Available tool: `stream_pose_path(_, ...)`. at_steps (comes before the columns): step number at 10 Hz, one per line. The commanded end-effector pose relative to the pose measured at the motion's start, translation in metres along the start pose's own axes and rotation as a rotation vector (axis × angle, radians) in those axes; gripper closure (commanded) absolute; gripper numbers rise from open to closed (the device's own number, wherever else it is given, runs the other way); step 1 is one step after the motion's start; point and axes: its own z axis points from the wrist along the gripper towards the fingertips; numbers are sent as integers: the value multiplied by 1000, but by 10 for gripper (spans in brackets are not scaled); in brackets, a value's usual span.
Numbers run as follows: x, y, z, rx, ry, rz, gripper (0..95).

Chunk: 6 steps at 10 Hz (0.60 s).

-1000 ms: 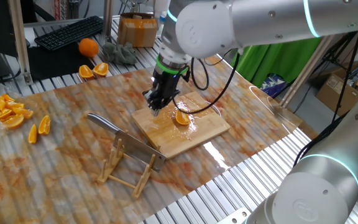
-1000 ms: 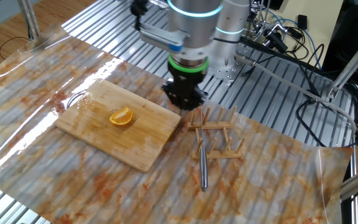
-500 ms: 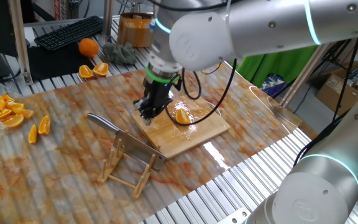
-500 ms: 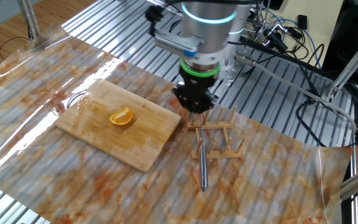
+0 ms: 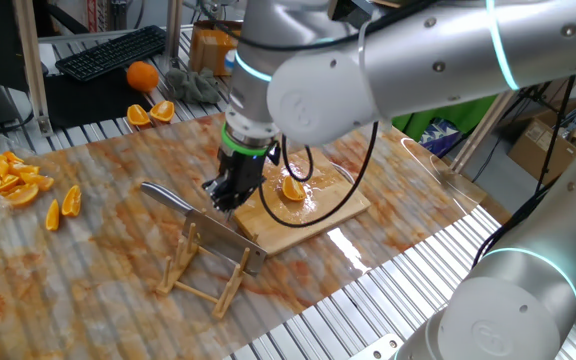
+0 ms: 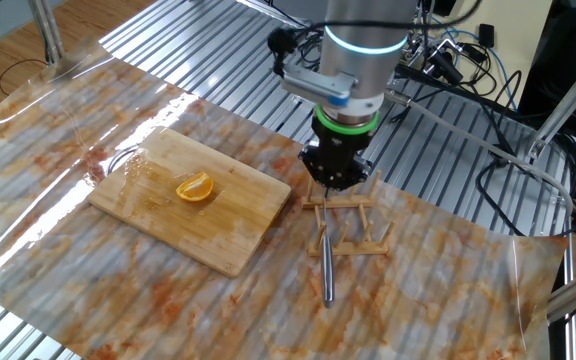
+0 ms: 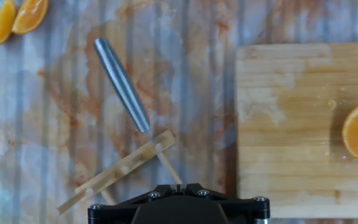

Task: Chop the orange

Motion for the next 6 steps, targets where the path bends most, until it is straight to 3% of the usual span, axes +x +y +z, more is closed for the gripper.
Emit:
stream_pose_path(1, -2, -1, 15, 1, -3, -29, 760)
stream_pose_path(3, -3, -1, 15, 0, -3, -26, 380)
stream_pose_path(4, -2, 0, 12, -1, -4, -18, 380)
stream_pose_path(5, 1, 4, 7, -4, -2, 8, 190)
stream_pose_path(6, 2, 5, 6, -3, -4, 9, 190)
